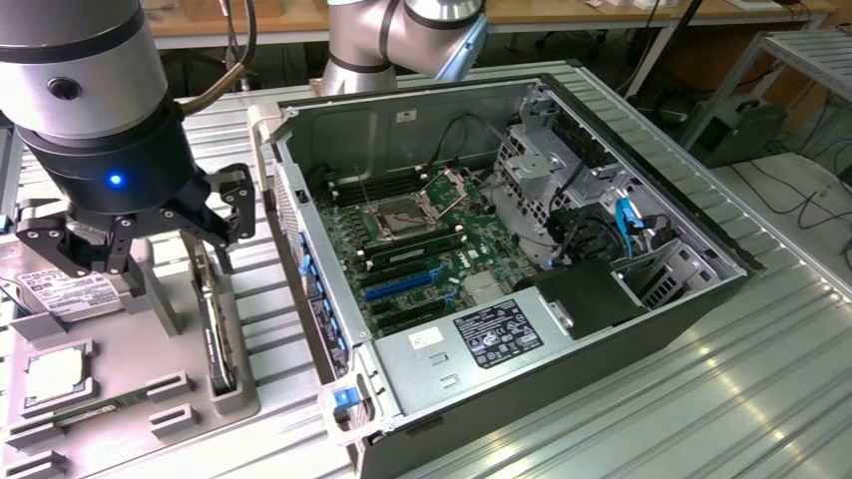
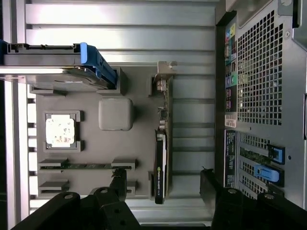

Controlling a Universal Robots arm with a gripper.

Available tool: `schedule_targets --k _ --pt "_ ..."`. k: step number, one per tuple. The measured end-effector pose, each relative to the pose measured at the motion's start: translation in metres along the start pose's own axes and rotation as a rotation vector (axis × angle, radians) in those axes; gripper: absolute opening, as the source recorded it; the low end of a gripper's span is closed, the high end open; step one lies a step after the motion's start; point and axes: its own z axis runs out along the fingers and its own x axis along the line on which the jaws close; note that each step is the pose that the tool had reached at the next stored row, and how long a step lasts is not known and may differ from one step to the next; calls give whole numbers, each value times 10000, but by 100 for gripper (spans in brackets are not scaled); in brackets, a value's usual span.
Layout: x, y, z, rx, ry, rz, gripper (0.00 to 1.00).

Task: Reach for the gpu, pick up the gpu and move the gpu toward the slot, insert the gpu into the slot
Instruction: 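Pick up the gpu and move the gpu toward the slot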

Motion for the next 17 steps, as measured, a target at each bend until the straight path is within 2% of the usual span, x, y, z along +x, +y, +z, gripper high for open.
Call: schedule_targets --k 17 --pt "5 -31 176 -3 12 -251 72"
